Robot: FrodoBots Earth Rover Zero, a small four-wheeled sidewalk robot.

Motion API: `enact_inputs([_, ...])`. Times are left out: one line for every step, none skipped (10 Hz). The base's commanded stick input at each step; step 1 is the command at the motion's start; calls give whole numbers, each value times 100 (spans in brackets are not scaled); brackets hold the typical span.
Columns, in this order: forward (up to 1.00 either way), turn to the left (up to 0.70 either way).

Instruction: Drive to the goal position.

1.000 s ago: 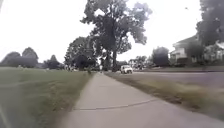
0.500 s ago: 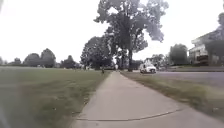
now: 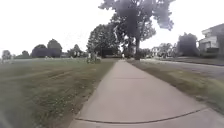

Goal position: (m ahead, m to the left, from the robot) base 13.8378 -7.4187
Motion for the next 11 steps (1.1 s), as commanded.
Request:
enact_inputs([0, 0])
enact_inputs([65, 0])
enact_inputs([100, 0])
enact_inputs([100, 0])
enact_inputs([100, 0])
enact_inputs([100, 0])
enact_inputs([100, 0])
enact_inputs([100, 0])
enact_inputs([100, 0])
enact_inputs([100, 0])
enact_inputs([100, 0])
